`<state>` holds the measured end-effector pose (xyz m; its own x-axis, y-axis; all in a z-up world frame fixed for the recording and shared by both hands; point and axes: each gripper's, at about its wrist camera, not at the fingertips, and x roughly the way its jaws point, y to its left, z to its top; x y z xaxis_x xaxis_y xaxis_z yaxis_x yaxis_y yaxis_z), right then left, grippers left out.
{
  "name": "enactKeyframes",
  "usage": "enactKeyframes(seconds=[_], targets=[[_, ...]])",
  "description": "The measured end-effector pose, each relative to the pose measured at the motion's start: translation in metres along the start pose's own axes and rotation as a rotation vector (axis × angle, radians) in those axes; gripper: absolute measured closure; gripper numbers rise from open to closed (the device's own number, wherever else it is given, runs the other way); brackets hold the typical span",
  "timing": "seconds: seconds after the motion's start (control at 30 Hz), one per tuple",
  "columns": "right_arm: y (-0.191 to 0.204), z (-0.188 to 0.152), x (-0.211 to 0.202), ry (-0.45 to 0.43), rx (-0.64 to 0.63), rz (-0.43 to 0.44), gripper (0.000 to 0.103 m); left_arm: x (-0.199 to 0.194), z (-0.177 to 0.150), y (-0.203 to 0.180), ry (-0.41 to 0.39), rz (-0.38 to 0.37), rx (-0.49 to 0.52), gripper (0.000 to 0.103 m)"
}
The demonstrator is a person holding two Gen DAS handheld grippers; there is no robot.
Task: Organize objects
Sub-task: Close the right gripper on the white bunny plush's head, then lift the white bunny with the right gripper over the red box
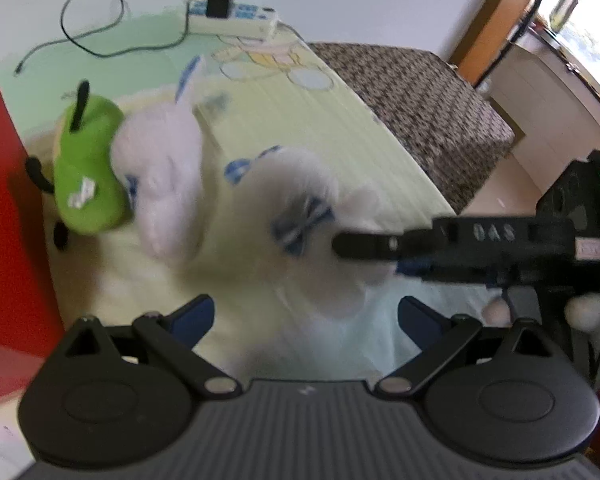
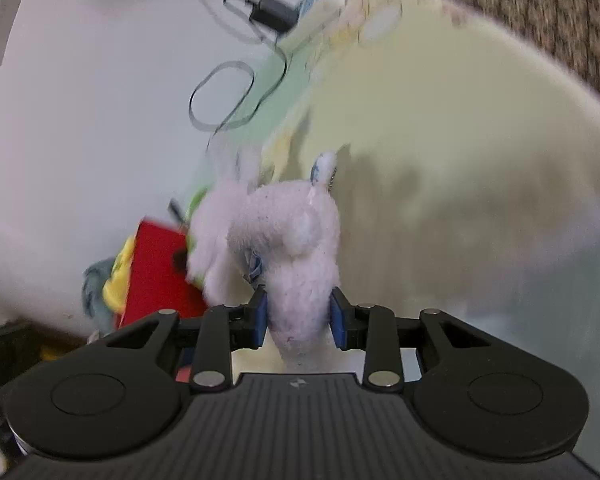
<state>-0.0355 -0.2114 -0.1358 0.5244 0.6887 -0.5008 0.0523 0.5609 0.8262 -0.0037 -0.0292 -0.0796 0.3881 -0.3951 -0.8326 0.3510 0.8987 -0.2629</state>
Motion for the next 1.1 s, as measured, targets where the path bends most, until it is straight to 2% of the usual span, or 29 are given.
enactKeyframes(seconds=[0.13,0.2,0.3,0.37,0.43,0.5,0.63,0.73,0.83,0.9,1.1], targets=[[0.006,-0.024,-0.006,0.066,-0.033,0.0,0.064,0.005,-0.011,-0.001,0.031,-0.028,0.018,0.005],[0.013,-0.025,-0.01,0.056,-0.108,-0.033,0.06,0.01,-0.011,-0.001,0.042,-0.026,0.018,0.005],[0.024,-0.017,-0.016,0.008,-0.204,-0.083,0.045,0.016,-0.008,-0.002,0.051,-0.033,0.015,0.005],[0.029,-0.009,-0.017,-0.026,-0.247,-0.121,0.043,0.018,-0.003,-0.003,0.047,-0.038,0.018,0.005],[0.026,-0.002,-0.011,-0.034,-0.245,-0.113,0.041,0.02,0.001,-0.004,0.047,-0.044,0.015,0.005],[0.021,0.005,0.002,-0.011,-0.227,-0.121,0.041,0.027,0.005,-0.004,0.053,-0.048,0.005,0.005],[0.018,0.006,0.027,0.061,-0.173,-0.04,0.049,0.04,0.01,-0.005,0.077,-0.033,0.002,0.012],[0.023,-0.001,0.027,0.051,-0.173,-0.04,0.052,0.038,0.006,-0.005,0.073,-0.02,0.014,0.013],[0.019,-0.003,0.021,0.077,-0.114,0.005,0.058,0.026,0.003,-0.007,0.042,-0.011,0.04,0.013],[0.02,-0.008,0.016,0.088,-0.102,0.022,0.059,0.017,0.001,-0.008,0.023,-0.021,0.053,0.013],[0.057,-0.02,0.007,0.058,-0.177,0.073,0.059,-0.025,-0.008,-0.008,-0.083,0.003,0.101,0.013]])
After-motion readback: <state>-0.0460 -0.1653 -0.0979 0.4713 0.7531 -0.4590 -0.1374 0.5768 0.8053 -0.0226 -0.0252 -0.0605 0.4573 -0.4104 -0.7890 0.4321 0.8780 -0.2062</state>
